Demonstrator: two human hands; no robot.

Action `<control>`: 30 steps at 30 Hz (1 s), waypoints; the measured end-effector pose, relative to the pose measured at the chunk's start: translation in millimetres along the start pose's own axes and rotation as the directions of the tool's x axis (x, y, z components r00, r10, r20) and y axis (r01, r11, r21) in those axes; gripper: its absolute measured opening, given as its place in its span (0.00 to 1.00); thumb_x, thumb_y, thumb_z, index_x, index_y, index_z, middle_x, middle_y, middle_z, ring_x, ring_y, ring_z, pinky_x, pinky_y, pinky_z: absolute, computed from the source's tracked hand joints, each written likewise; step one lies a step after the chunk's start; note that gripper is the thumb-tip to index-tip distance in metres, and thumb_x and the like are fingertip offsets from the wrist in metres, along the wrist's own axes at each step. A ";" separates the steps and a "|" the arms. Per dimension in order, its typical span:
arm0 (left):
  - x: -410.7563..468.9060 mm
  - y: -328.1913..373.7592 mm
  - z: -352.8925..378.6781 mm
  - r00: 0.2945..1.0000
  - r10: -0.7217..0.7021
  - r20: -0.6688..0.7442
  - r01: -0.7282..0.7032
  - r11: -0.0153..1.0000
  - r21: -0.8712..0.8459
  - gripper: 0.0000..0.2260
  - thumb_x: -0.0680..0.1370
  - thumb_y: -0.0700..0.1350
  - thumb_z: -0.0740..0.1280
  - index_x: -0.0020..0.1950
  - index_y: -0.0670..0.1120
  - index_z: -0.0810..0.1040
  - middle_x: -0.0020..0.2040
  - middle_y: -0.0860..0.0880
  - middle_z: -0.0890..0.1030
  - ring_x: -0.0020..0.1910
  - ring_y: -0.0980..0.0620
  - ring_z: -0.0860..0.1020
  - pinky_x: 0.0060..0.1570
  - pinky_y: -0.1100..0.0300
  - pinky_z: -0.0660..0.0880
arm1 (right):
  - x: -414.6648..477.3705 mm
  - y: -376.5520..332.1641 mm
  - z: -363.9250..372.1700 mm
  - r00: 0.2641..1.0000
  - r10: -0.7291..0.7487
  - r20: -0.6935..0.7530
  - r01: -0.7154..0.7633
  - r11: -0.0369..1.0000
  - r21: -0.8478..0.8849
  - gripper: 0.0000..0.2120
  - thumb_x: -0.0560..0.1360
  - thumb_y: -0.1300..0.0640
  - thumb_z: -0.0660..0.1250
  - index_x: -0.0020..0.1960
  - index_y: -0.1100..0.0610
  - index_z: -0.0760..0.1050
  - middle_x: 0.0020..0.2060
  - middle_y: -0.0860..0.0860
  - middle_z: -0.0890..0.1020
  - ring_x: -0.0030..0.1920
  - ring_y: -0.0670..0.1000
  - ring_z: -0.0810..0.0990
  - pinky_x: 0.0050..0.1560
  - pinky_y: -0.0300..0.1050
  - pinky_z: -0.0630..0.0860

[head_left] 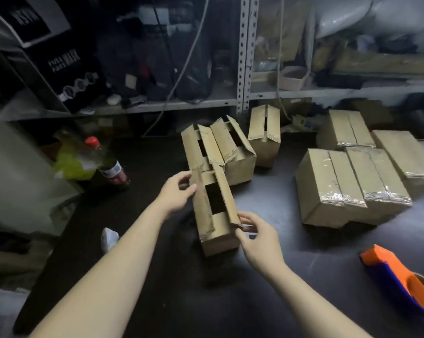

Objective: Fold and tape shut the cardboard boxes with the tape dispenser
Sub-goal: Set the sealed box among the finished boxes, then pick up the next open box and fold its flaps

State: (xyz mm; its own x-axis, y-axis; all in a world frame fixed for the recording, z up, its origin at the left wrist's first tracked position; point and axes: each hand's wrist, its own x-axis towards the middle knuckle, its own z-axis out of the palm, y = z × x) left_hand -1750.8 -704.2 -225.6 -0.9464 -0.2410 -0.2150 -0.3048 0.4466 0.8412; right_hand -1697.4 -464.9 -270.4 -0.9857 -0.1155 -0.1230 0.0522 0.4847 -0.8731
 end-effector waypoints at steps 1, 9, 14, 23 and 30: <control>6.1 -4.0 4.1 1.000 0.012 0.023 -0.011 0.999 -0.034 0.22 0.83 0.44 0.69 0.76 0.53 0.71 0.67 0.56 0.74 0.65 0.57 0.72 0.61 0.58 0.70 | -2.3 1.1 3.0 0.999 0.026 -0.043 -0.025 0.999 0.032 0.16 0.78 0.62 0.73 0.59 0.44 0.82 0.51 0.38 0.85 0.52 0.37 0.81 0.51 0.34 0.80; 9.4 -30.7 5.9 0.996 0.014 -0.088 -0.022 0.995 -0.094 0.31 0.75 0.49 0.78 0.75 0.55 0.69 0.63 0.55 0.78 0.66 0.53 0.73 0.67 0.51 0.70 | -9.8 2.7 5.4 0.946 0.282 -0.162 -0.242 0.943 0.228 0.06 0.76 0.55 0.74 0.50 0.45 0.86 0.44 0.43 0.88 0.44 0.47 0.87 0.53 0.52 0.84; -39.8 -20.5 32.4 0.981 0.129 -0.147 -0.115 0.988 0.102 0.30 0.74 0.54 0.77 0.73 0.55 0.71 0.58 0.51 0.76 0.60 0.52 0.75 0.59 0.55 0.71 | -23.9 12.7 -31.4 0.925 0.272 -0.264 -0.230 0.957 0.178 0.09 0.75 0.52 0.74 0.55 0.47 0.84 0.49 0.41 0.86 0.50 0.41 0.84 0.59 0.47 0.81; -131.9 2.1 144.3 0.954 0.154 -0.256 -0.136 0.987 0.086 0.33 0.74 0.60 0.75 0.76 0.59 0.66 0.56 0.49 0.79 0.54 0.50 0.77 0.56 0.51 0.77 | -62.3 70.5 -131.4 0.930 0.238 -0.280 -0.140 0.934 0.328 0.21 0.80 0.63 0.63 0.70 0.47 0.78 0.61 0.44 0.84 0.63 0.43 0.80 0.67 0.50 0.78; -184.6 32.2 220.9 0.977 0.141 -0.159 -0.120 0.984 0.133 0.27 0.77 0.64 0.68 0.74 0.68 0.63 0.40 0.52 0.73 0.45 0.45 0.78 0.45 0.51 0.76 | -76.9 102.9 -208.1 0.961 0.151 -0.233 -0.089 0.963 0.255 0.17 0.82 0.53 0.65 0.70 0.47 0.77 0.59 0.40 0.81 0.61 0.41 0.78 0.51 0.27 0.71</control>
State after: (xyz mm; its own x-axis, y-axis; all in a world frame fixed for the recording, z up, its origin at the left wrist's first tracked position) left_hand -1609.5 -455.0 -268.5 -0.9506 -0.3100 -0.0128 -0.2007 0.5829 0.7874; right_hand -1649.6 -225.7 -252.6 -0.9765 0.1639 -0.1398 0.1790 0.2561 -0.9499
